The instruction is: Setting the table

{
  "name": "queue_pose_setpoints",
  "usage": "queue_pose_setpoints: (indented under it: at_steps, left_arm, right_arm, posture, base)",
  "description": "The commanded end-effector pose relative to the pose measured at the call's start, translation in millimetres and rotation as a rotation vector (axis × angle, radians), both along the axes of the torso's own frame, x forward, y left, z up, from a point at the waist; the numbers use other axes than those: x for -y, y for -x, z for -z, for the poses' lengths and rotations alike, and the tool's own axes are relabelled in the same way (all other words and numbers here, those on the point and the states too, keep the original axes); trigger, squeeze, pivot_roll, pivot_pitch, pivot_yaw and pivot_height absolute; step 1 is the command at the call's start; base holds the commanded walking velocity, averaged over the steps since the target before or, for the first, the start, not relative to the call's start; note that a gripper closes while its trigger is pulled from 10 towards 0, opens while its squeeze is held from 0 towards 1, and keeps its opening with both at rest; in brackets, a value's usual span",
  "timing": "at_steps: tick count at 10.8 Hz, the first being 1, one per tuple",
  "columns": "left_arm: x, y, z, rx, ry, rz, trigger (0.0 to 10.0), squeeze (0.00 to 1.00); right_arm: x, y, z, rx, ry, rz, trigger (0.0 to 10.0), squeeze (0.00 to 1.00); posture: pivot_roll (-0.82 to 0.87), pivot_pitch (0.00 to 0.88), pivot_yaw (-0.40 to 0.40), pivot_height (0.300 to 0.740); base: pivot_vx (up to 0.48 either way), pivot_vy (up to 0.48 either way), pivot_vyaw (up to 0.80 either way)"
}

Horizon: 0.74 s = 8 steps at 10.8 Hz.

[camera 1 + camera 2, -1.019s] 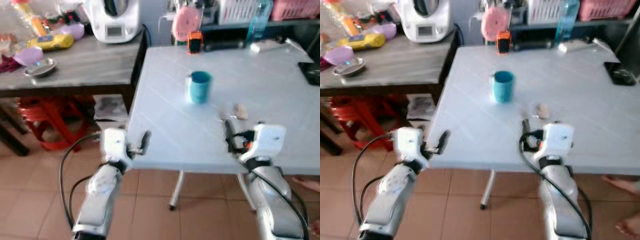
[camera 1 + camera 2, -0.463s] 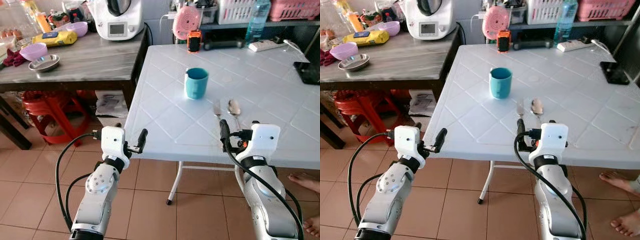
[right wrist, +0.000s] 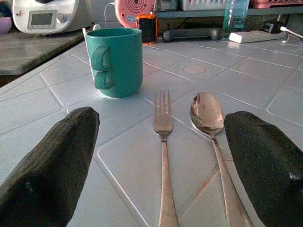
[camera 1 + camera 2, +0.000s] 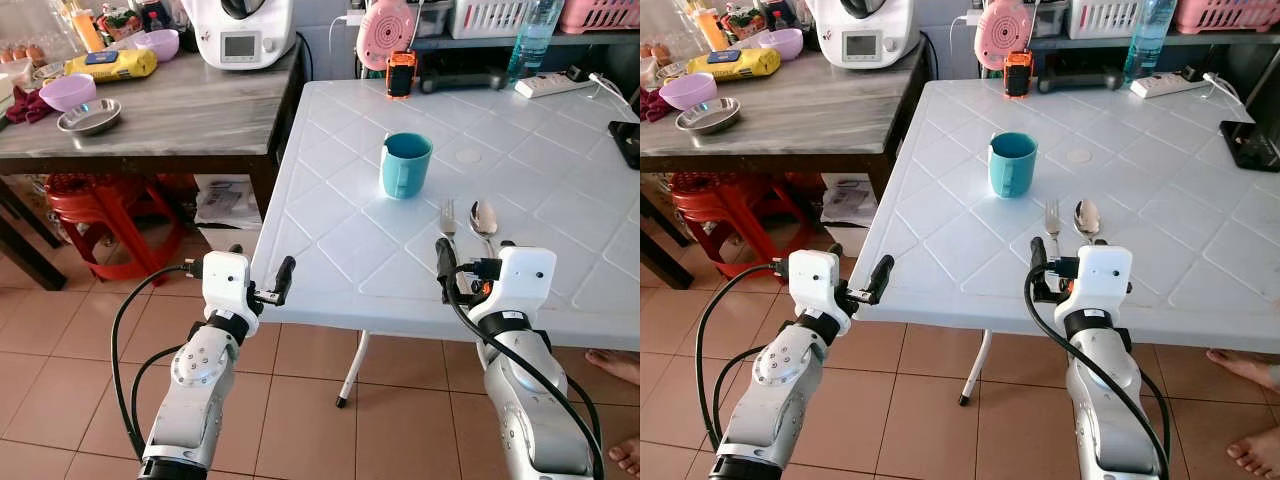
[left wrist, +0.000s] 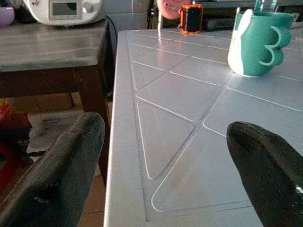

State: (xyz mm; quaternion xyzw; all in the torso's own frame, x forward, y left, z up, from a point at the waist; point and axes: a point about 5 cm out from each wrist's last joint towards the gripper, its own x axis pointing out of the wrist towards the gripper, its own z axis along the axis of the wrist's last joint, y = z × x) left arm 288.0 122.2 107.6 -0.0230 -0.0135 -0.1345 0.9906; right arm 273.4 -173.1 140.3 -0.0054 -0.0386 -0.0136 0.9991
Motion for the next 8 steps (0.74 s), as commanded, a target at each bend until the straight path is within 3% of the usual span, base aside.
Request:
queue_pose_setpoints:
  at_steps: [1, 3, 8]
  left_arm:
    - [-0.9, -0.4, 1.2, -0.006, -0.020, 0.009, 10.0, 0.00]
    - [0.2, -0.3, 0.8, -0.004, -0.020, 0.013, 10.0, 0.00]
    - [1.0, -0.8, 1.9, -0.009, -0.013, 0.015, 10.0, 0.00]
  right_arm:
    - [-4.3, -0.5, -0.6, -0.002, 0.008, -0.014, 10.0, 0.00]
    - [-4.9, 0.4, 0.7, -0.005, 0.012, -0.015, 10.0, 0.00]
    - [-4.0, -1.0, -0.3, -0.003, 0.015, -0.011, 10.0, 0.00]
  posture:
    - [-0.11, 0.071, 0.097, 0.740]
    - [-0.11, 0.073, 0.098, 0.740]
    - [-0.11, 0.071, 0.096, 0.740]
  base:
    - [0.000, 0.000, 0.00]
    - [0.000, -0.159, 0.00]
    - [0.000, -0.404, 0.00]
